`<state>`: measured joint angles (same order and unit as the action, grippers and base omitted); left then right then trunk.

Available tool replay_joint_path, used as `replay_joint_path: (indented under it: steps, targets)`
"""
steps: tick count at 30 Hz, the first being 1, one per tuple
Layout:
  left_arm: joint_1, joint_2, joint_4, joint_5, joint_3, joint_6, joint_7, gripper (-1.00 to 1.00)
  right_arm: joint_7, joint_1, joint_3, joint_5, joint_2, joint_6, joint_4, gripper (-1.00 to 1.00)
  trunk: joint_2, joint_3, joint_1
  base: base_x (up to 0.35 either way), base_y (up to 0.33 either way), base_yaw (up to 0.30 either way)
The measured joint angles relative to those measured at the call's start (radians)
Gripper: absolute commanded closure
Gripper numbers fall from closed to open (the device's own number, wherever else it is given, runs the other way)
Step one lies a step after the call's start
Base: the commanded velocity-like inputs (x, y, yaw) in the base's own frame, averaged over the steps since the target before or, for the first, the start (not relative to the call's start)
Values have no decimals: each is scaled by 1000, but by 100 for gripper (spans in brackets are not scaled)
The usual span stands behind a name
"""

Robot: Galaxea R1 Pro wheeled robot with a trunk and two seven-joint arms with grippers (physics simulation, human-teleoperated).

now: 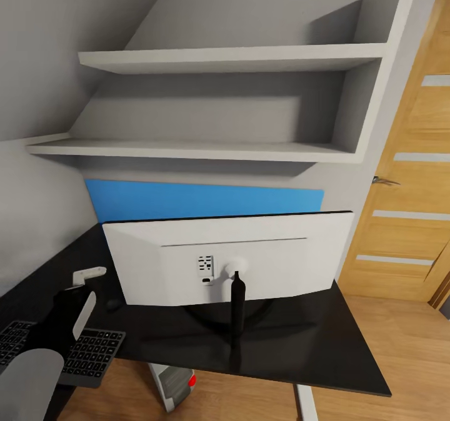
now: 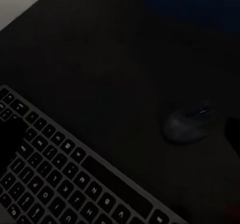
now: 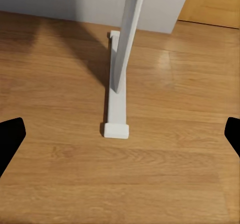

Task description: In the bedroom, organize the workspace by keeping the computer under the desk, ensuring the monitor is on the desk, placing the keyboard on the desk next to the monitor, placing the mouse on the desk next to the keyboard, moving the folder from the swivel chair onto the desk next to the mouse, stacking the notebook on top of the folder with the pen on top of the notebook, and positioning the swivel chair next to the desk.

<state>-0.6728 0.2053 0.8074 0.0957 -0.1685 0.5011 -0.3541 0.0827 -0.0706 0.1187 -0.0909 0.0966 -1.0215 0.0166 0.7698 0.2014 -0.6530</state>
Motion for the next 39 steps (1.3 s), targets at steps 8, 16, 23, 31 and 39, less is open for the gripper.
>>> replay_joint_path:
  steps: [8, 16, 23, 31, 39]
  targets:
    - [0, 0, -2, 0, 0, -3, 0, -100, 0, 1, 0, 0, 0, -1, 0, -100, 0, 0, 0, 0, 0, 0]
    - [0, -1, -2, 1, 0, -11, 1, -100, 0, 0, 0, 0, 0, 0, 0, -100, 0, 0, 0, 0, 0, 0]
    - [0, 3, -18, 2, -3, -65, 102, -100, 0, 0, 0, 0, 0, 0, 0, -100, 0, 0, 0, 0, 0, 0]
    - [0, 35, -84, 0, -6, -82, 260, -100, 0, 1, 0, 0, 1, 0, 0, -100, 0, 0, 0, 0, 0, 0]
    - [0, 37, -87, -1, -6, -84, 265, -100, 0, 0, 0, 0, 2, 0, 0, -100, 0, 0, 0, 0, 0, 0]
